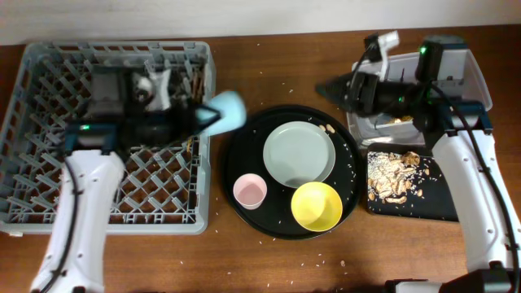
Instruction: Sort waste into correct bins and load items into the dishwasher rack
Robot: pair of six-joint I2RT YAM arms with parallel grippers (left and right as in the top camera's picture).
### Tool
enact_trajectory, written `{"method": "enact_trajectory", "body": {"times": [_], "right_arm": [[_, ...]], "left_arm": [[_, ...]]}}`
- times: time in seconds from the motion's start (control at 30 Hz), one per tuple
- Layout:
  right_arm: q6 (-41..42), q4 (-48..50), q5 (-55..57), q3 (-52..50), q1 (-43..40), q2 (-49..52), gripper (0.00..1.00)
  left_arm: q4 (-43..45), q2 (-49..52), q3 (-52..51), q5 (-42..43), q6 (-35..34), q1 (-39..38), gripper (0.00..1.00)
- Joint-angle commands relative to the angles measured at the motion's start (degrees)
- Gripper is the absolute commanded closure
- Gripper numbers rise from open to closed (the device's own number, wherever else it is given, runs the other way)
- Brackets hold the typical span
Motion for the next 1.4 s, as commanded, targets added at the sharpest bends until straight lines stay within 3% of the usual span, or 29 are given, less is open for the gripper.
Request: {"method": "enact_trajectory", "body": {"times": [0.0, 0.03, 0.1, 0.27, 0.4, 0.6, 0.7, 0.73, 0.8, 0.9, 0.97, 1.13, 1.3, 1.37], "right_arm": [[-2.2, -10.4, 17.9, 0.0, 3.4, -0.1, 0.24], [-2.2, -15.3, 29.6, 0.0, 6.6, -0.1, 0.24], [-2.2, -18.1, 39.9, 0.0, 11.6, -0.1, 0.21], [-2.2, -18.1, 44.6, 0.0, 18.5, -0.1, 0.17], [-2.1, -18.1, 44.5, 0.0, 18.6, -0.1, 0.16], [-2.2, -18.4, 44.5, 0.0, 18.6, -0.1, 0.16], [-2.2, -18.7, 44.5, 0.0, 18.6, -0.1, 0.16], [-2.2, -18.7, 44.5, 0.0, 18.6, -0.1, 0.16], [-2.2, -18.8, 44.5, 0.0, 18.6, -0.1, 0.16], [-2.4, -20.3, 44.5, 0.0, 19.9, 0.3, 0.19], [-2.8, -20.9, 44.5, 0.0, 24.1, 3.1, 0.32], [-2.6, -17.4, 44.3, 0.0, 34.1, 15.9, 0.49], [-2.6, -16.0, 44.5, 0.0, 38.1, 20.3, 0.51], [-2.6, -15.5, 45.3, 0.0, 38.5, 20.9, 0.58]], "left_arm": [[-8.3, -4.0, 0.1, -28.4, -1.3, 9.9, 0.46], [-11.3, -4.1, 0.1, -35.0, -2.8, 12.6, 0.46], [-13.1, -4.0, 0.1, -41.0, -2.8, 15.1, 0.46], [-17.8, -4.0, 0.1, -60.0, -12.2, 17.4, 0.44], [-15.1, -2.4, 0.1, -57.2, -12.4, 23.5, 0.44], [-14.6, 8.2, 0.1, -48.6, -10.6, 24.0, 0.44], [-13.7, 9.7, 0.1, -48.9, -11.3, 24.8, 0.18], [-12.7, 9.8, 0.1, -48.8, -11.3, 25.2, 0.01], [-11.8, 9.8, 0.3, -45.7, -11.2, 25.5, 0.01], [-12.6, 9.7, 2.3, -31.8, -6.1, 25.7, 0.01], [-14.8, 9.1, 6.6, -23.5, 0.8, 23.9, 0.05], [-19.2, 4.9, 11.6, -26.2, 8.6, 11.8, 0.04], [-20.8, 4.7, 11.6, -30.5, 8.8, 5.2, 0.02], [-20.8, 4.7, 11.6, -30.7, 8.8, 3.9, 0.02]]}}
